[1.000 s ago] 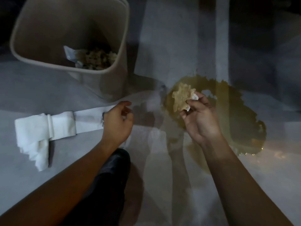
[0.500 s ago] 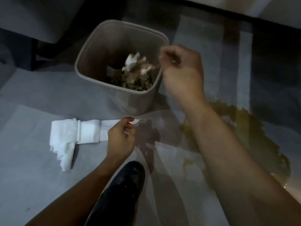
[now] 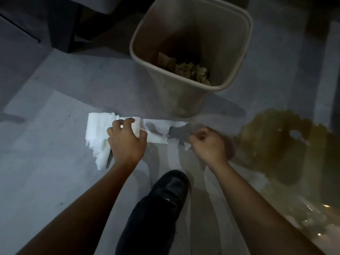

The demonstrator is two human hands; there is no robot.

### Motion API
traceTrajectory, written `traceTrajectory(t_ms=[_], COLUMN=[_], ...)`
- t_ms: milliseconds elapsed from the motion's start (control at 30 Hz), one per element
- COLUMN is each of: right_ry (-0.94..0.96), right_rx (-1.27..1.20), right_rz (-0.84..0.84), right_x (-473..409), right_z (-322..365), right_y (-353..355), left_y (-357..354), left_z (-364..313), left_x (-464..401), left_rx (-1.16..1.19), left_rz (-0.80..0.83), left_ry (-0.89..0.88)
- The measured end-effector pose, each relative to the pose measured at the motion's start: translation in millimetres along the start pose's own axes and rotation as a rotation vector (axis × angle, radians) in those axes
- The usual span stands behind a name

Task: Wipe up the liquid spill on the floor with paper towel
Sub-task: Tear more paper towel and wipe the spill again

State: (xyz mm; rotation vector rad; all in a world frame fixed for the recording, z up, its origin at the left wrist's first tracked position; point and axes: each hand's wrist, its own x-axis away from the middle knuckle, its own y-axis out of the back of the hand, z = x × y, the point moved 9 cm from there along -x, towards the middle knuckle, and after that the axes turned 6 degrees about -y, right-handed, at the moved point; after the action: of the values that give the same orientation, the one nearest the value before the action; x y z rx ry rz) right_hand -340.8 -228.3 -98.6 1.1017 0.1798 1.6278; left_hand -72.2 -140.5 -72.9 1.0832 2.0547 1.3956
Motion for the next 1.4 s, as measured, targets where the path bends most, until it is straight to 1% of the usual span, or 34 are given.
traceTrajectory(t_ms=[33, 100, 233, 300, 367, 433, 500, 567, 600, 667, 733, 767, 867, 900, 933, 1000, 1100, 1167, 1267, 1400], right_ry=[0.017, 0.084, 0.297, 0.374, 0.406, 0.399, 0.378, 0.37, 0.342, 0.254, 0.076, -0.007, -0.171, -0.161, -0.147, -0.111, -0.146, -0.187, -0.203, -0.22], right_rx=[0.044, 0.111, 0.438, 0.543, 0.632, 0.688, 0.609, 0.428, 0.323, 0.115, -0.124, -0.27, -0.722, -0.793, -0.814, -0.816, -0.761, -0.714, -0.697, -0.679], right_rz=[0.032, 0.046, 0.004, -0.003, 0.017, 0.023, 0.048, 0.076, 0.093, 0.124, 0.182, 0.214, 0.278, 0.284, 0.266, 0.234, 0.162, 0.108, 0.086, 0.065], right_x=[0, 0, 7, 8, 8, 5, -2, -8, -12, -17, -25, -27, -31, -31, -35, -40, -53, -61, -65, -64], right_z=[8, 27, 78, 92, 98, 99, 95, 89, 85, 73, 52, 43, 23, 22, 17, 7, -20, -34, -49, -68], right_y=[-15, -35, -81, -103, -127, -140, -143, -136, -129, -105, -75, -58, -8, 12, 33, 68, 98, 110, 118, 127], left_y=[2, 0, -13, -20, -26, -27, -26, -23, -18, -3, 17, 25, 24, 20, 19, 16, 13, 13, 22, 40], left_z=[9, 21, 40, 39, 40, 41, 43, 45, 44, 41, 39, 42, 66, 72, 79, 94, 118, 136, 166, 201], left_x=[-4, -12, -26, -27, -28, -31, -36, -39, -40, -38, -31, -28, -21, -21, -21, -21, -18, -19, -25, -33], left_rx=[-0.048, -0.118, -0.242, -0.287, -0.309, -0.315, -0.312, -0.271, -0.213, 0.016, 0.315, 0.488, 1.103, 1.249, 1.329, 1.37, 1.309, 1.228, 1.053, 0.884], left_rz=[0.009, 0.049, 0.172, 0.231, 0.287, 0.304, 0.302, 0.312, 0.297, 0.209, 0.095, 0.057, -0.001, 0.002, 0.007, 0.024, -0.011, -0.045, -0.093, -0.177], left_ry=[0.033, 0.063, 0.1, 0.114, 0.124, 0.115, 0.112, 0.119, 0.126, 0.126, 0.134, 0.2, 0.575, 0.673, 0.734, 0.791, 0.865, 0.904, 0.94, 0.959])
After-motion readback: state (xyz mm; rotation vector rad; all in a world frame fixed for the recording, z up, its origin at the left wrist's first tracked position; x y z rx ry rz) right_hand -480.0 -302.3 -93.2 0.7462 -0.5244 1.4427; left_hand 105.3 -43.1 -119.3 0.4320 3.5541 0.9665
